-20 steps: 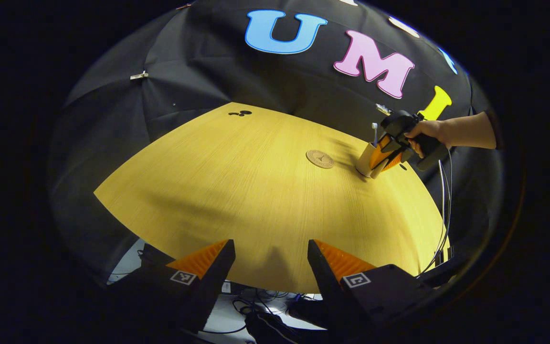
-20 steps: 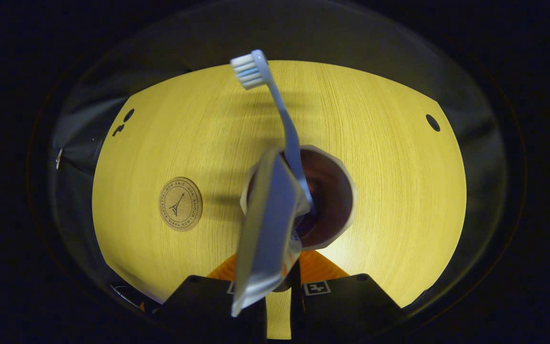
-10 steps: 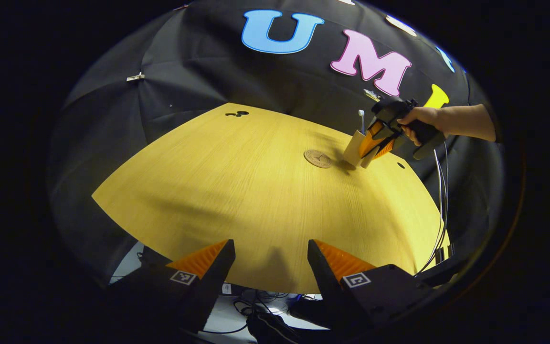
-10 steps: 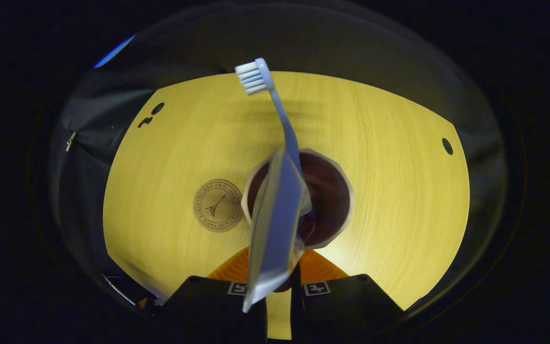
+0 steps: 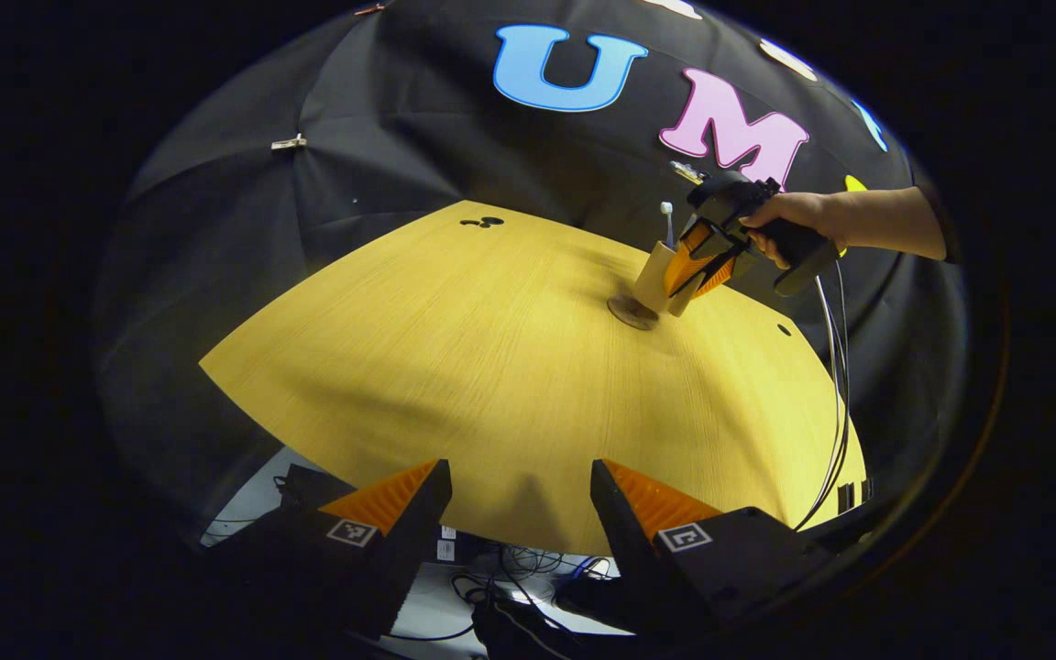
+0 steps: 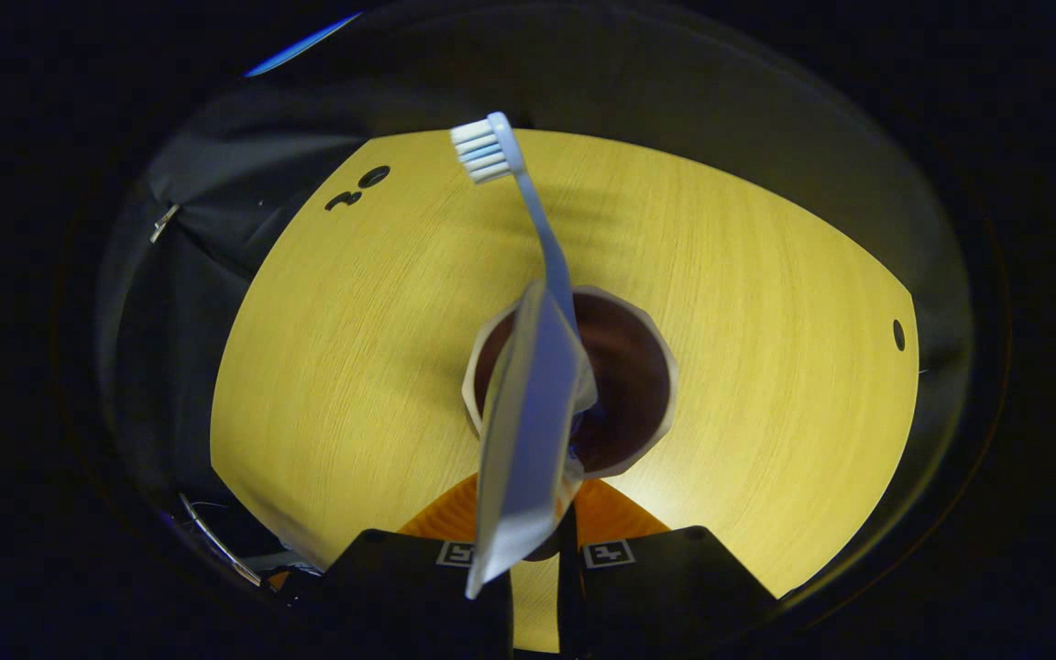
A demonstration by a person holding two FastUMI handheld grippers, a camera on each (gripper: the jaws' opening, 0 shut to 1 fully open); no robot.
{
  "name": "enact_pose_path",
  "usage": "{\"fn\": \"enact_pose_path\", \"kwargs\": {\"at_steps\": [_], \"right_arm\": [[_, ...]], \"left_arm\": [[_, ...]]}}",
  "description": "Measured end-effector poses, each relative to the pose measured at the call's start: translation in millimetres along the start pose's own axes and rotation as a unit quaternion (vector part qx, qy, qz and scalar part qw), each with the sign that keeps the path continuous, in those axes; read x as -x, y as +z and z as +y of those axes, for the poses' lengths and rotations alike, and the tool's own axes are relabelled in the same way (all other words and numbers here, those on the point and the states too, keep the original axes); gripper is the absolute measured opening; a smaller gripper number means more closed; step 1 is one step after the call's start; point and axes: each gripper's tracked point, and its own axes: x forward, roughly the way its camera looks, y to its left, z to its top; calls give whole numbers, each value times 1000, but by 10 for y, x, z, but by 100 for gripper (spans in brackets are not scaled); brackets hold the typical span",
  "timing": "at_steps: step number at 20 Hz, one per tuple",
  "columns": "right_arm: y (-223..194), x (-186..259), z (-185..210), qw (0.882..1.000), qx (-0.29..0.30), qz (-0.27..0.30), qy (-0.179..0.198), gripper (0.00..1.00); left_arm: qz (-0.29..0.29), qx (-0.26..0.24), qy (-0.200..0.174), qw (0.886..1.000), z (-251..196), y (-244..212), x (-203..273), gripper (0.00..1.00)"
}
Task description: Put the toothbrush and toothpaste on the desktop into the cup, then pick up the cup and place it on the coaster on the desktop.
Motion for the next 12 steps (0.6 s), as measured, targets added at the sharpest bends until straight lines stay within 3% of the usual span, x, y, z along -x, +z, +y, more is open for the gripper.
{"fn": "enact_pose_path", "kwargs": {"at_steps": [10,12], "right_arm": [[-64,-92,105,999,27,16,-6,29],[-68,-55,147,1000,24,14,4,33]], "left_arm": [[0,7,18,1000,127,-3,104,95],[-3,3,15,1000,126,38,88,95]]}}
